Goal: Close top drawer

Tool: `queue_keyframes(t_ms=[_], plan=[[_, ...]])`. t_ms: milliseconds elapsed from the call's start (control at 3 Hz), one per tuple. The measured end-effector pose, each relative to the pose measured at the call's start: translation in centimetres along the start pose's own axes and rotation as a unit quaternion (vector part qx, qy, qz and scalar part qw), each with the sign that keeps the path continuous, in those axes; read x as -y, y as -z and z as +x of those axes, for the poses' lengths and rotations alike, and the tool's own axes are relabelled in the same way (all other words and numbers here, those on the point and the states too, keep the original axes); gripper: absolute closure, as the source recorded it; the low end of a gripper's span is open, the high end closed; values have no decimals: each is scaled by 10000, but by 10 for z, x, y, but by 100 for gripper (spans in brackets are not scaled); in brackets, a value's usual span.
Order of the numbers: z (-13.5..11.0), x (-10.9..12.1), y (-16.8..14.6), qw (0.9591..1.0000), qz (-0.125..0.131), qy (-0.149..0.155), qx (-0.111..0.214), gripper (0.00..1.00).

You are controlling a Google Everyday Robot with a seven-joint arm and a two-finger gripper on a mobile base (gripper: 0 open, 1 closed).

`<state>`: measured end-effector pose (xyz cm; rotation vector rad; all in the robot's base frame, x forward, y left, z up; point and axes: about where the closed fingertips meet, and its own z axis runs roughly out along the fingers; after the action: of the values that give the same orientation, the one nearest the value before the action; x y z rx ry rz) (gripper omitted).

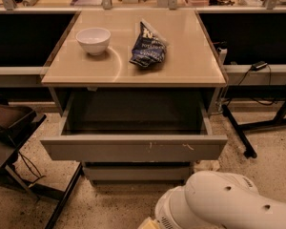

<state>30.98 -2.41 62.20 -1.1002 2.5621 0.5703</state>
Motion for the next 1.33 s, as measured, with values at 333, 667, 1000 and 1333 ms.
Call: queue_keyframes(t_ms=[333, 667, 1000, 1333], plan=[[-10, 8, -1, 10000, 53, 23, -60, 0], [-26, 42, -10, 9997, 112, -148, -164, 0], [-30, 96, -26, 9975, 182, -548, -409, 0], [-33, 146, -39, 9923, 296, -1035, -612, 0]])
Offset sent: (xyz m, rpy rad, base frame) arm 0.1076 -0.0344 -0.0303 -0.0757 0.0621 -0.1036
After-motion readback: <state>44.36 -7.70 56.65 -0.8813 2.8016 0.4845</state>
